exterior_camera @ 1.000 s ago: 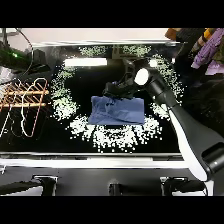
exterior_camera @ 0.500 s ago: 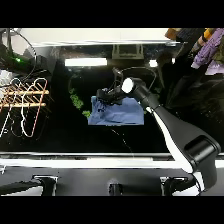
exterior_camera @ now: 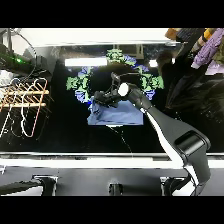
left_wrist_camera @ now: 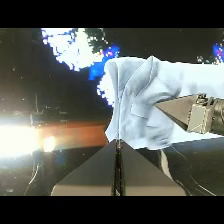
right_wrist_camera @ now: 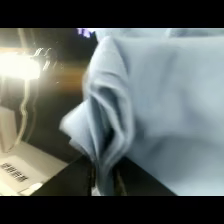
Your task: Fold the clothes and pants, and hang the long-sleeved shirts on hangers.
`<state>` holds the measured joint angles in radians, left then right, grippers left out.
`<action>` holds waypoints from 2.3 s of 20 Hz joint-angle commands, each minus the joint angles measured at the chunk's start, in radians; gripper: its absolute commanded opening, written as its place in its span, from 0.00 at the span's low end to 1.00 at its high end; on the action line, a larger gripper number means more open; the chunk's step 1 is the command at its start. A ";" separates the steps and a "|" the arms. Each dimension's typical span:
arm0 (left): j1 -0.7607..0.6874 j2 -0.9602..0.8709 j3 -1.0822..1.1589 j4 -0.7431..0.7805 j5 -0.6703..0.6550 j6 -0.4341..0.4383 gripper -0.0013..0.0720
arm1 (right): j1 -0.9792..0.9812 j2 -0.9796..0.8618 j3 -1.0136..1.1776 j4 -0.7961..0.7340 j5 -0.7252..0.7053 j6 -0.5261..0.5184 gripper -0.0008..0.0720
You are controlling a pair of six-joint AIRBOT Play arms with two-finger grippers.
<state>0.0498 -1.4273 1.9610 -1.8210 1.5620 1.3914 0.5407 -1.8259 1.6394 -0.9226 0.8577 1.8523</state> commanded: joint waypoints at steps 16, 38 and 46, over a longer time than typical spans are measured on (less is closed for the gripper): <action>-0.001 0.000 0.000 0.000 0.004 0.000 0.04 | -0.637 0.211 -0.068 -0.092 0.461 -0.342 0.58; -0.001 -0.002 0.000 0.000 0.000 0.000 0.04 | -0.584 0.031 -0.423 0.355 0.247 -0.724 0.15; -0.001 -0.002 0.000 0.000 0.000 0.000 0.04 | -0.588 0.071 -0.191 0.210 0.206 -0.428 0.05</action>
<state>0.0490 -1.4284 1.9610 -1.8206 1.5616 1.3911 -0.0486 -1.7596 1.3499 -0.6182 1.0851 1.2823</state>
